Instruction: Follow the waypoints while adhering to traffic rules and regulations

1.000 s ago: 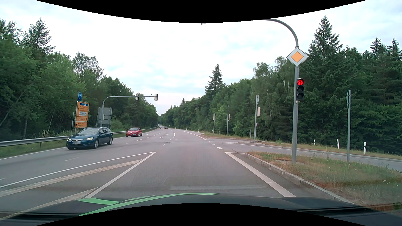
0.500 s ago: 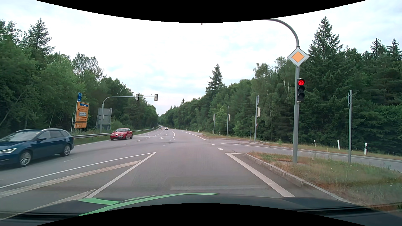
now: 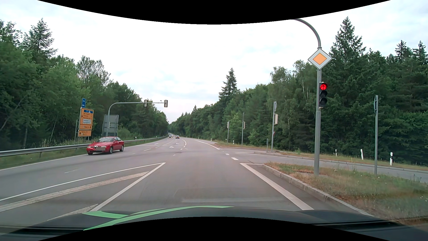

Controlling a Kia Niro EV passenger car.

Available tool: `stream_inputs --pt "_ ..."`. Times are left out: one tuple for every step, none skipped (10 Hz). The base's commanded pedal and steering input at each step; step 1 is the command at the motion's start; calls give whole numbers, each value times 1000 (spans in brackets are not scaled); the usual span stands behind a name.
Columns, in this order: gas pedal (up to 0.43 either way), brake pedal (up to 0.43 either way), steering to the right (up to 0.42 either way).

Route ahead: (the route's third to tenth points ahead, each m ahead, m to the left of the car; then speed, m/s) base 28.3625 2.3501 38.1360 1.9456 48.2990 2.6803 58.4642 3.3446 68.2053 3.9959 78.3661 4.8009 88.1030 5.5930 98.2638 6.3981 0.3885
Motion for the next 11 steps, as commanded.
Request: stream_inputs --pt "0 128 -1" --pt "0 128 -1" --pt "0 128 -1" --pt "0 128 -1" --pt "0 128 -1" --pt "0 134 -1" --pt "0 134 -1" --pt "0 134 -1" --pt "0 134 -1" --pt "0 134 -1" --pt "0 134 -1"
